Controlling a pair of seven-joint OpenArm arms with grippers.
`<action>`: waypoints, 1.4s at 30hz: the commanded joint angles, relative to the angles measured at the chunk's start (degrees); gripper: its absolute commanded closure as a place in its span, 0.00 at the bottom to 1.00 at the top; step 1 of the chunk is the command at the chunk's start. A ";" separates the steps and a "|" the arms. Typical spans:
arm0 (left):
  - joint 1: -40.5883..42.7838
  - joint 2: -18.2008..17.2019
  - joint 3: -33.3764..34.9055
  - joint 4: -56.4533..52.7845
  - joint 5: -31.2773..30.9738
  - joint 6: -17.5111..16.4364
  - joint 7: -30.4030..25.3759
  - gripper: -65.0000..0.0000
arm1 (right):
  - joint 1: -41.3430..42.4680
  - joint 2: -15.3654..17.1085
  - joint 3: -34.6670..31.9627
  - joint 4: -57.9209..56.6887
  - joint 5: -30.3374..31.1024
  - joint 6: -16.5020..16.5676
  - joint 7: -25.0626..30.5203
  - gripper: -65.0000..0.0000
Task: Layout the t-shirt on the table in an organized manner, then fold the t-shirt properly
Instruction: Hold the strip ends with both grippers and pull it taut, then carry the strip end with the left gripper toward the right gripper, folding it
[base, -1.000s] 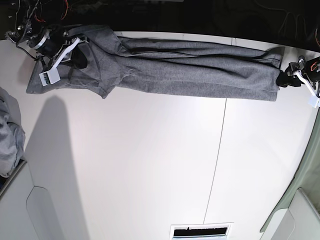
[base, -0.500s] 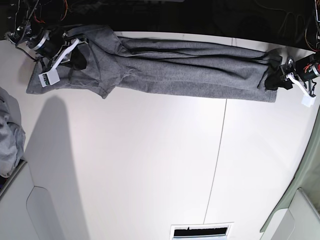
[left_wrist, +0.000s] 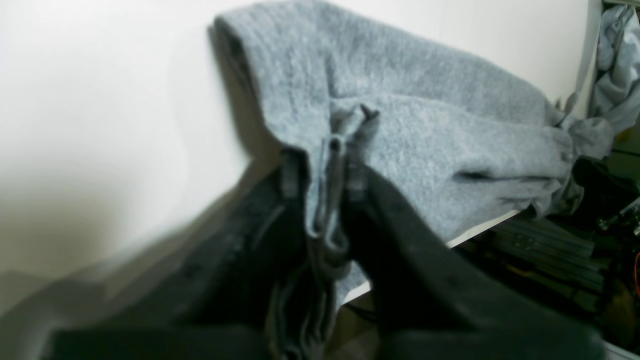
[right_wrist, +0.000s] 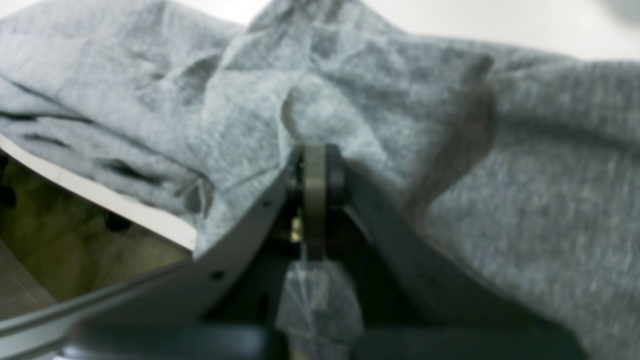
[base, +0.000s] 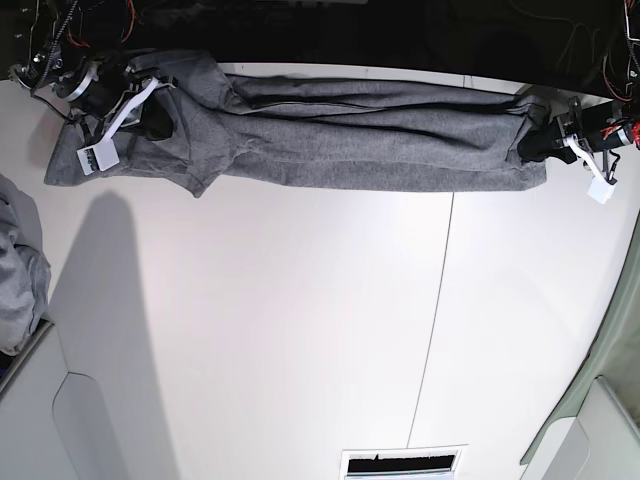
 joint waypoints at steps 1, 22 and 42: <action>-0.13 -0.98 -0.07 0.35 0.33 0.12 0.20 1.00 | 0.50 0.48 0.26 0.83 1.07 0.24 0.85 1.00; -3.19 -14.40 -0.07 19.58 6.64 0.12 -5.20 1.00 | 7.32 0.79 0.26 3.28 7.10 0.39 -0.72 1.00; -2.36 1.79 14.82 39.89 10.49 0.12 -0.87 1.00 | 7.30 0.76 0.44 3.32 6.82 0.39 -0.85 1.00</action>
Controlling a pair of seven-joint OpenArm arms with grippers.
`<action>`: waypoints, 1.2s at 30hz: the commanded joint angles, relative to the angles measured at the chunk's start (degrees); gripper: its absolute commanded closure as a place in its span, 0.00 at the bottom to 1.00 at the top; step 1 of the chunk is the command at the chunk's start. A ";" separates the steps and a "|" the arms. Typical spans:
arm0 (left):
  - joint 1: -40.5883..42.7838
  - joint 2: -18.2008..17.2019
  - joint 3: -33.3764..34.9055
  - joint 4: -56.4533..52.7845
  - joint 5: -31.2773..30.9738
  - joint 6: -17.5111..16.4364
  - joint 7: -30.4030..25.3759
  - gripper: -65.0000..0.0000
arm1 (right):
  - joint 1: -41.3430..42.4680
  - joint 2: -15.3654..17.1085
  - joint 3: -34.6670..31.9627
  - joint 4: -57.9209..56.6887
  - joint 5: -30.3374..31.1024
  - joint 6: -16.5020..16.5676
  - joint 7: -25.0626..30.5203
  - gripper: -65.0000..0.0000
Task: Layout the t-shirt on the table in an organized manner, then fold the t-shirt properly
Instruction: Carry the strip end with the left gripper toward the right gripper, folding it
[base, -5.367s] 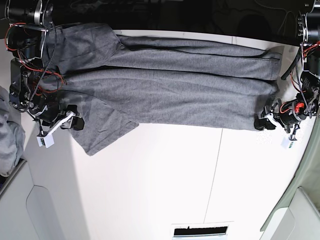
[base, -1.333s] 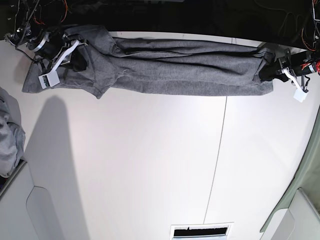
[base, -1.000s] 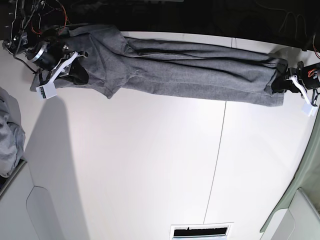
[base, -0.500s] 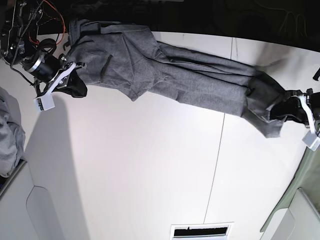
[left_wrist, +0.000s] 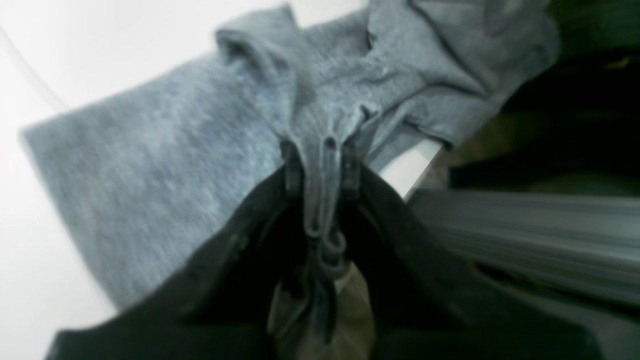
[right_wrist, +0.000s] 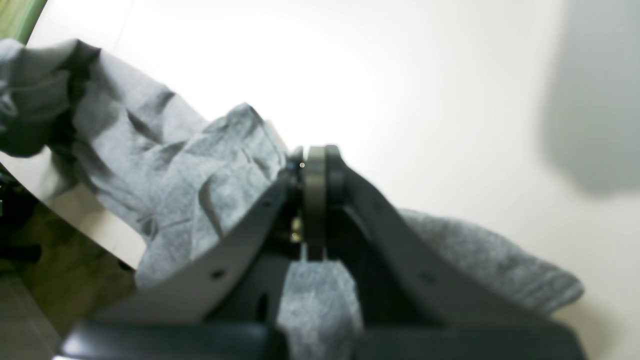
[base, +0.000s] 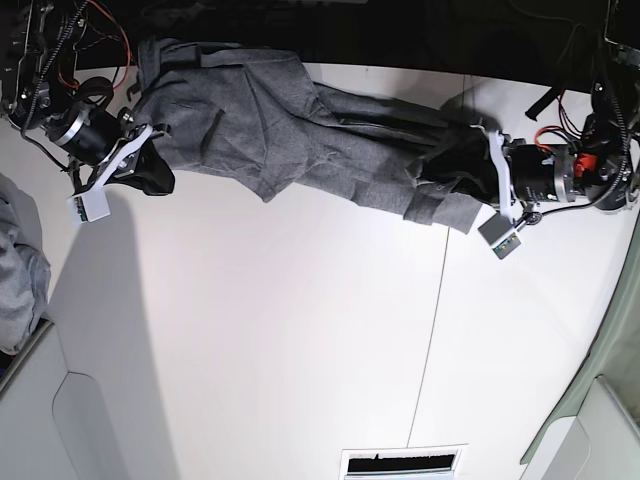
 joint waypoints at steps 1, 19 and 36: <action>-0.90 -0.02 0.09 0.79 0.66 -0.49 -2.32 1.00 | 0.44 0.61 0.50 1.14 0.87 0.37 1.07 1.00; -1.03 5.97 6.03 0.63 -5.44 -0.49 0.72 0.55 | -7.78 -0.31 21.94 5.03 8.61 0.85 -7.98 0.37; -4.39 8.44 1.05 0.63 -5.84 -0.49 0.20 0.55 | -7.17 -0.83 4.39 -8.13 6.93 0.61 -4.46 0.37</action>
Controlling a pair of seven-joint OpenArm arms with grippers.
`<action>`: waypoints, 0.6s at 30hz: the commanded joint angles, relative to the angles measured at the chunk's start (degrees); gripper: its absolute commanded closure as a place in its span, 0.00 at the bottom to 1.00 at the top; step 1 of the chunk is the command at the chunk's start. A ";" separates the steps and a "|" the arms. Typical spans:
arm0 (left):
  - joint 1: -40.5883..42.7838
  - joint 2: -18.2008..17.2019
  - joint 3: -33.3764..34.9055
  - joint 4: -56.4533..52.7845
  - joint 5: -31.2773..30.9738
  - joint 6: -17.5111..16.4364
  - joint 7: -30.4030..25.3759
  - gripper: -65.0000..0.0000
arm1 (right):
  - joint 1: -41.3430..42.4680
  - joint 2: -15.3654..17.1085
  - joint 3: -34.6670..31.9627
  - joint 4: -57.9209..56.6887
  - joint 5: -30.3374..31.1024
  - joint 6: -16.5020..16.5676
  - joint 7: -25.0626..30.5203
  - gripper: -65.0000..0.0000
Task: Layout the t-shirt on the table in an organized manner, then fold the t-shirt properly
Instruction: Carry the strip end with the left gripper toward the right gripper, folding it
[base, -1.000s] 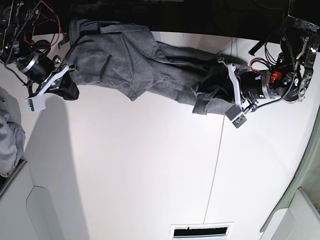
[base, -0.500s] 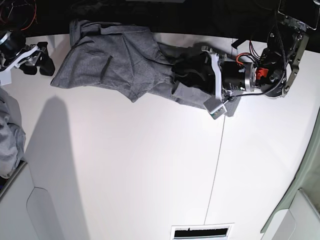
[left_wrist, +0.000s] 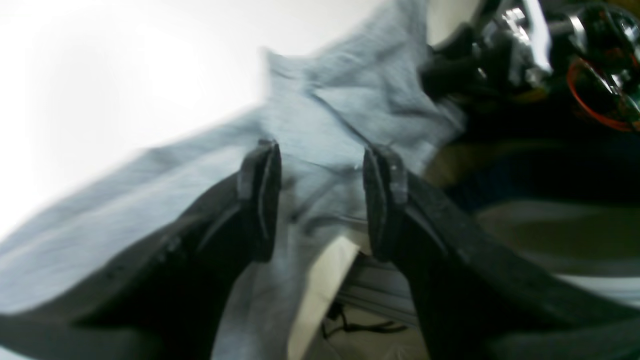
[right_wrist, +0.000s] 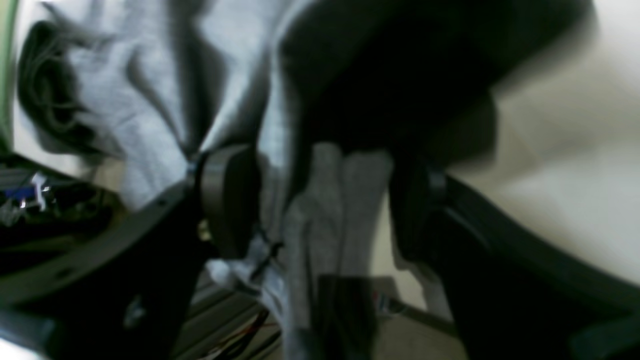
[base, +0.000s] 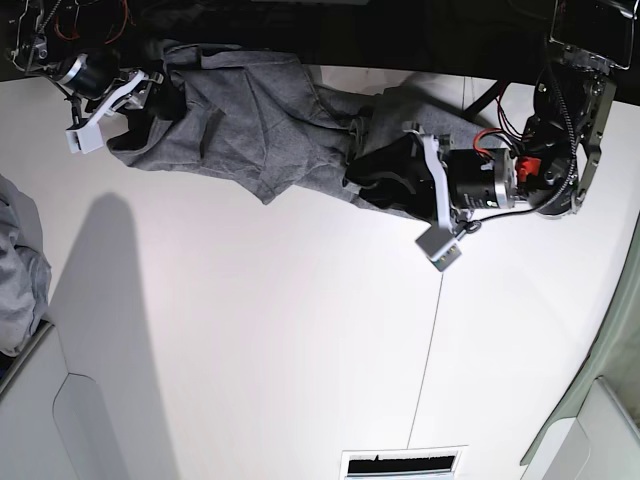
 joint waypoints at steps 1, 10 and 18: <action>-0.79 -0.61 -2.29 0.74 -1.44 -0.52 -1.14 0.55 | 0.52 -0.11 -0.72 0.57 0.50 0.42 0.48 0.37; 1.64 -4.63 -16.74 0.74 0.72 -0.52 -1.97 0.55 | 2.25 -5.07 -2.10 0.57 -1.66 0.42 2.08 0.83; 5.84 -7.63 -20.20 -2.10 9.53 -0.52 -6.62 0.55 | 5.66 -4.57 3.23 1.60 -2.64 0.63 2.29 1.00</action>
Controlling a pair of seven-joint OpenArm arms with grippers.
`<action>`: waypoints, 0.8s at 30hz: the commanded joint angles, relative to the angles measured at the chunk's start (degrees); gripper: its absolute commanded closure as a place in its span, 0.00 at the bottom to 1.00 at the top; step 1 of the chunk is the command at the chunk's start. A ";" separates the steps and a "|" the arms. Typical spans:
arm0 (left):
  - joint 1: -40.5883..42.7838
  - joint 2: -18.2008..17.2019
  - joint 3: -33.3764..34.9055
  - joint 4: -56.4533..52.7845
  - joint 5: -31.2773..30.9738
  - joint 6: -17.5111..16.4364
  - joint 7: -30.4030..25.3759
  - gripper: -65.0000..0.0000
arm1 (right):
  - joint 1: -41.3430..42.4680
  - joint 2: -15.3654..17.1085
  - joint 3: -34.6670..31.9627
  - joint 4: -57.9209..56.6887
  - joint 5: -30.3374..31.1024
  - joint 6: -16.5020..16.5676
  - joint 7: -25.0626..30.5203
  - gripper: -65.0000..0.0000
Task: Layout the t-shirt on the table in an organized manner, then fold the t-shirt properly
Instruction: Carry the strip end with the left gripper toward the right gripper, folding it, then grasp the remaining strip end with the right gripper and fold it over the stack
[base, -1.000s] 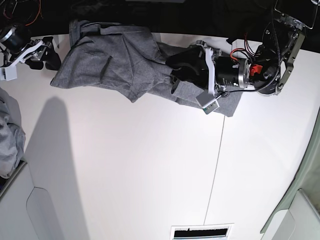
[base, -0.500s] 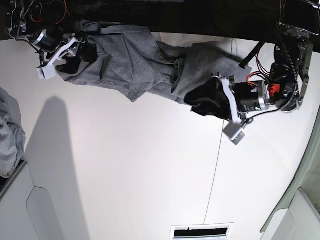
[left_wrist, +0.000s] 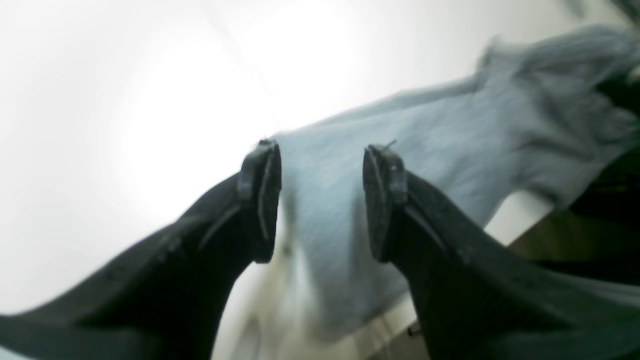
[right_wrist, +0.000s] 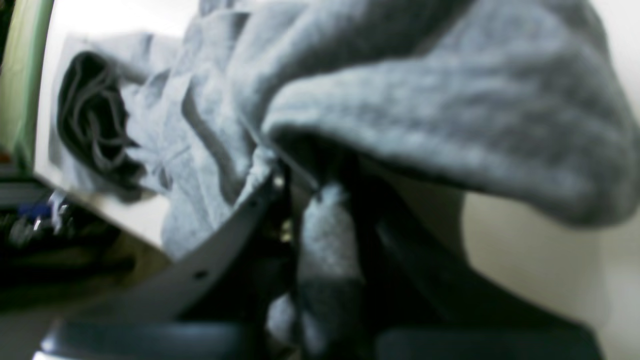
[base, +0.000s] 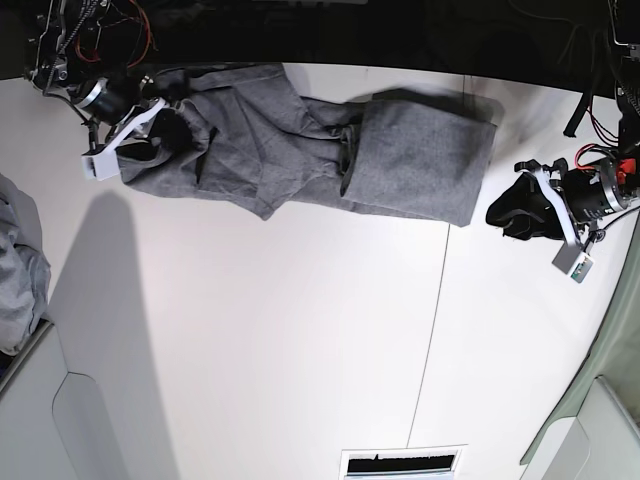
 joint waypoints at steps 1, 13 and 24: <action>0.15 -0.79 -0.37 -1.09 -0.37 -0.49 -1.99 0.55 | 1.18 0.72 1.99 1.22 0.31 0.61 1.16 1.00; 1.42 7.61 -0.22 -14.78 -1.05 -0.49 -7.21 0.55 | 5.29 9.05 7.19 3.10 6.64 1.25 -2.62 1.00; 1.11 12.26 9.49 -14.78 2.36 -0.49 -9.88 0.55 | 8.33 -2.36 -2.99 9.01 7.32 1.66 -4.11 1.00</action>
